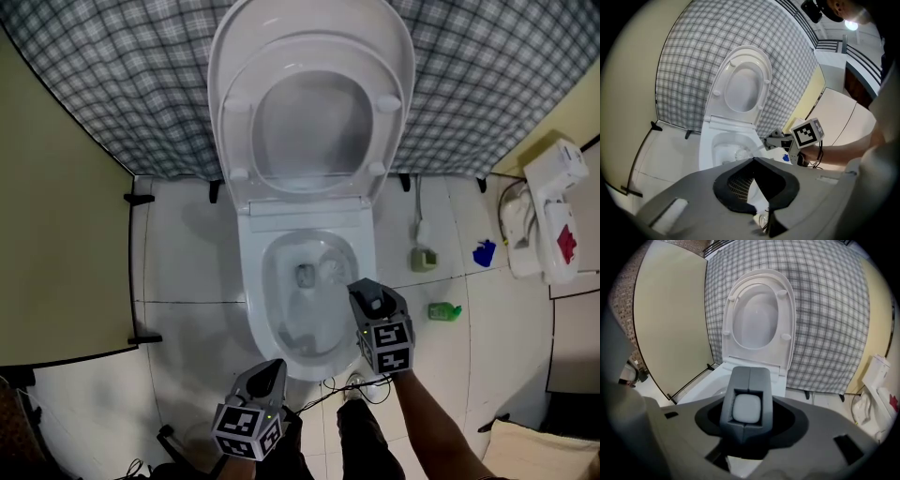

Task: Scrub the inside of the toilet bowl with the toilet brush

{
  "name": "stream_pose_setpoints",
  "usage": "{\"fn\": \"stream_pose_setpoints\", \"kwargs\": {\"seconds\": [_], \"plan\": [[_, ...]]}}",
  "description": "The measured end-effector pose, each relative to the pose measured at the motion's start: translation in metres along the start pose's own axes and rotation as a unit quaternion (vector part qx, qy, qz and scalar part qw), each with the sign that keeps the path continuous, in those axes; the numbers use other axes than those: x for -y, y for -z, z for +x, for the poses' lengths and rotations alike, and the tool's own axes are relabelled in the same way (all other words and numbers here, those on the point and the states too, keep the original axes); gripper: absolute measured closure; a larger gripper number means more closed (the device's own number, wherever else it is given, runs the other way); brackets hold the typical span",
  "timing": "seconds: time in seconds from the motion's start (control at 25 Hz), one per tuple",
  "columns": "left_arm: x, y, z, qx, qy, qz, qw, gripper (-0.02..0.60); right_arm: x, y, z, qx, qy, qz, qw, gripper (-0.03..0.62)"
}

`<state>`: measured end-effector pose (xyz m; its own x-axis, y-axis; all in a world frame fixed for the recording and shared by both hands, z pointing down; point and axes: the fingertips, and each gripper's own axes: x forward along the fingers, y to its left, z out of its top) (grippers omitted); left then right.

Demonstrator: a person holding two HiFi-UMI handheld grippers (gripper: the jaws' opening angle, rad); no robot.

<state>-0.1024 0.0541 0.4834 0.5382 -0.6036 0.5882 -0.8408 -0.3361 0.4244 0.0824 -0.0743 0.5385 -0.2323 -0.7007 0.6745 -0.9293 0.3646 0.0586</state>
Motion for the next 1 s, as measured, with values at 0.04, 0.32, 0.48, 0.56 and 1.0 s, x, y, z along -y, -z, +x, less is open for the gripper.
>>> {"fn": "stream_pose_setpoints", "kwargs": {"seconds": [0.04, 0.32, 0.48, 0.56, 1.0], "plan": [[-0.001, 0.001, 0.0, 0.0, 0.0, -0.002, 1.0, 0.589, 0.0, -0.005, 0.006, 0.006, -0.002, -0.002, 1.0, 0.367], [-0.018, -0.001, -0.002, 0.002, -0.008, -0.006, 0.9999, 0.589, -0.019, -0.034, 0.044, 0.04, -0.015, 0.008, 0.999, 0.367], [-0.033, 0.001, -0.013, 0.0, -0.018, -0.011, 0.9998, 0.589, -0.033, -0.038, 0.053, 0.05, -0.025, 0.025, 0.998, 0.367], [-0.039, 0.002, -0.017, -0.001, -0.022, -0.013, 0.9997, 0.589, -0.042, -0.038, 0.057, 0.052, -0.034, 0.03, 0.998, 0.367], [-0.04, 0.008, -0.018, 0.001, -0.015, -0.023, 0.9996, 0.589, -0.098, -0.022, 0.038, 0.029, -0.105, 0.027, 0.994, 0.367]]}}
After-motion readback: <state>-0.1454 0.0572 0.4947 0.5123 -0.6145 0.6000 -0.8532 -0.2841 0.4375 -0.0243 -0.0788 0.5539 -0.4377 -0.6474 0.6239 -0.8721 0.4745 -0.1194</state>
